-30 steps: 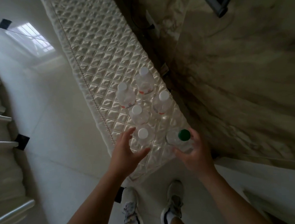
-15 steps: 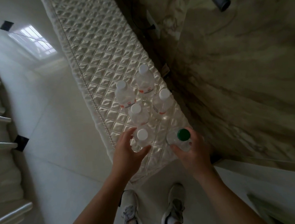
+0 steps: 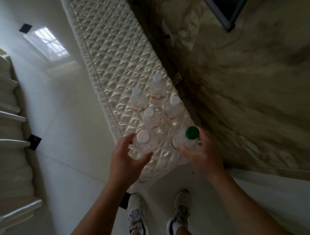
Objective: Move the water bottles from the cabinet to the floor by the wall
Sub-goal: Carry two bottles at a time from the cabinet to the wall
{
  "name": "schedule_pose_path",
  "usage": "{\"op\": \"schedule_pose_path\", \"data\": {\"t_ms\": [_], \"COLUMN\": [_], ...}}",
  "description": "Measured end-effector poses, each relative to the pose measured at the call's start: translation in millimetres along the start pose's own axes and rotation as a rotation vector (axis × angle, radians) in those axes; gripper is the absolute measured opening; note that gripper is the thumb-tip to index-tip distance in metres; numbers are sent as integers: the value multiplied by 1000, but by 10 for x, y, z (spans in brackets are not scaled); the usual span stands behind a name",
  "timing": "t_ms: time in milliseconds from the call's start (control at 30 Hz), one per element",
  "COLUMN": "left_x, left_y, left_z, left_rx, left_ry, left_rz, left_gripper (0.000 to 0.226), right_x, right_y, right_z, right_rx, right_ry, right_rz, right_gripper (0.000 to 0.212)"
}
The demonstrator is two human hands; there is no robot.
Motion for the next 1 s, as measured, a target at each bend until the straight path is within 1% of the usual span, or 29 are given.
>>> {"op": "schedule_pose_path", "data": {"t_ms": [167,300,433,600,867,1000], "left_x": [-469,-867,-1273,-1755,-2444,-2767], "left_y": [-517,-993,-1453,-2063,-2875,-3080], "left_z": [-67,-103,-150,-246,-453,-582], "left_rx": [59,117,157,224,340,341], "left_ry": [-38,-88,-146,-233,-263,-284], "left_rz": [-1,-21,-86,-161,-195,-247], "left_gripper": [67,66,67,68,65,68], "right_x": [-299,-600,-1013,-1511,-2008,-2111], "right_y": [498,969,1569,2317,3217,3555], "right_z": [-101,-194,-342,-549,-876,-1042], "right_rx": [-42,-72,-165,-270,-427,-469], "right_ry": [23,65,36,32,31,47], "right_rz": [58,106,107,171,213,235], "right_gripper": [58,64,59,52,56,56]}}
Point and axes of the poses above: each hand's wrist, its own z-axis towards the middle knuckle, its own x-axis out of the palm, y = z × x, the point moved 3 cm from there along z, towards the middle knuckle, and after that the axes turned 5 degrees about -y, right-handed, at the moved point
